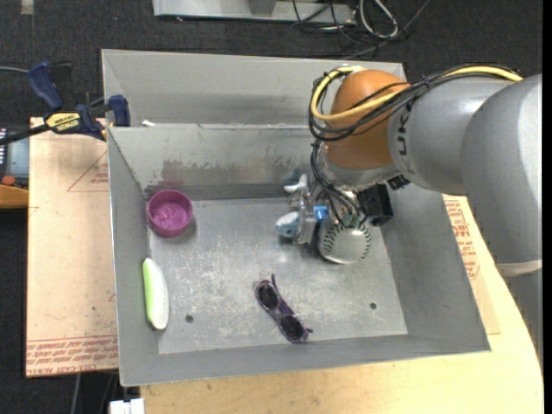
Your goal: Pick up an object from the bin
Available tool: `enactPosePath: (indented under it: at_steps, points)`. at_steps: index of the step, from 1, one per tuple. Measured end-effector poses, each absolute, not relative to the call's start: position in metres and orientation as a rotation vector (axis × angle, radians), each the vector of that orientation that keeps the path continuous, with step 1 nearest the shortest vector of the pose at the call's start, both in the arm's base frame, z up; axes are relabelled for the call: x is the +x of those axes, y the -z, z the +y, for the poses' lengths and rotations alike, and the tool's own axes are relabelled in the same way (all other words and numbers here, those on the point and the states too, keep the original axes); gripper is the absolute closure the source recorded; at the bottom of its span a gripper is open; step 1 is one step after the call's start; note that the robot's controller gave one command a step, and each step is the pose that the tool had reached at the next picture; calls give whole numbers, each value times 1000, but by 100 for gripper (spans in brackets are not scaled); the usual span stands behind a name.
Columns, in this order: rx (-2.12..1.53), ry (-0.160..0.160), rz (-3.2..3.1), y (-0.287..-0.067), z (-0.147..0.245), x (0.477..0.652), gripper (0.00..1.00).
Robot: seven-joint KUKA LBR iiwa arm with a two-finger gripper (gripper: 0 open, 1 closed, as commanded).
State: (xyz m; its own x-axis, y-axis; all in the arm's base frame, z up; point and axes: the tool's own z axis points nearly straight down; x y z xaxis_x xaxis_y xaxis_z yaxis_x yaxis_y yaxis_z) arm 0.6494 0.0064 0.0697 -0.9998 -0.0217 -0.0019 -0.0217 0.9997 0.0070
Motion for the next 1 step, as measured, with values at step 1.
enactPosePath:
  at_steps: [1]
  points:
    - [-34,-11,3140,-70,6,649,100]
